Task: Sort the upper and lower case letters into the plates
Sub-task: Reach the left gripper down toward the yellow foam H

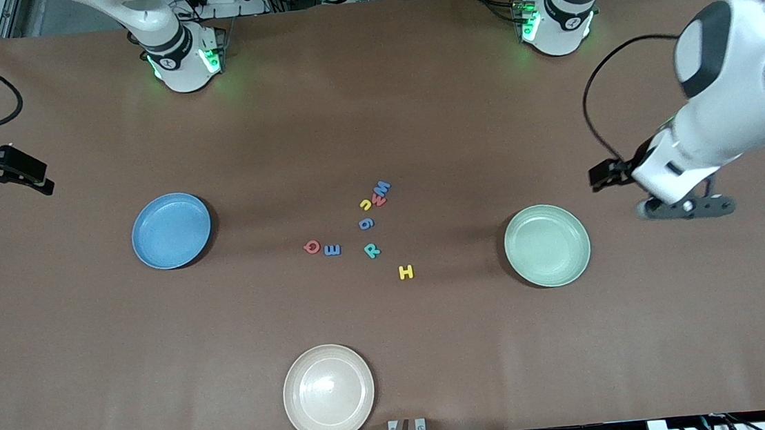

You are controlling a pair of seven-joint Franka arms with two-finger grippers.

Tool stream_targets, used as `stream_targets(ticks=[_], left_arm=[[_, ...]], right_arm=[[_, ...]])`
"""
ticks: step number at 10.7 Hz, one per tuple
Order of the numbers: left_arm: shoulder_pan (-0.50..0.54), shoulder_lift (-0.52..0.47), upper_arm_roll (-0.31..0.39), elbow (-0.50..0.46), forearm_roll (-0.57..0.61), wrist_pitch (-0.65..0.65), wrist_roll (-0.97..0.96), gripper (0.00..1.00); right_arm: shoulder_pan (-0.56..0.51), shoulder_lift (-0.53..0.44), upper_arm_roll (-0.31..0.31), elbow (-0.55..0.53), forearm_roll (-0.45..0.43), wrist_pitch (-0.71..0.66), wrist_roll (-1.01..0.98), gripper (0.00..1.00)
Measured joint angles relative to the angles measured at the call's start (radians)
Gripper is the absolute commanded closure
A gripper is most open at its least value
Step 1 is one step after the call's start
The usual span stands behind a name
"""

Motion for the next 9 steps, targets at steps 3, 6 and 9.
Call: stream_targets(ticks=[3, 6, 9], left_arm=[[-0.085, 0.194, -0.001, 0.066, 0.000, 0.157, -0.176, 0.00], [-0.172, 0.377, -0.002, 0.180, 0.070, 0.279, -0.262, 0.00], [-0.250, 0.468, -0.002, 0.232, 0.193, 0.419, -0.269, 0.00]], right_arm=[[0.003, -0.002, 0.000, -0.007, 0.000, 0.000, 0.000, 0.00], [0.005, -0.003, 0.000, -0.011, 0.000, 0.000, 0.000, 0.00], [0.006, -0.003, 0.000, -0.013, 0.000, 0.002, 0.000, 0.00]])
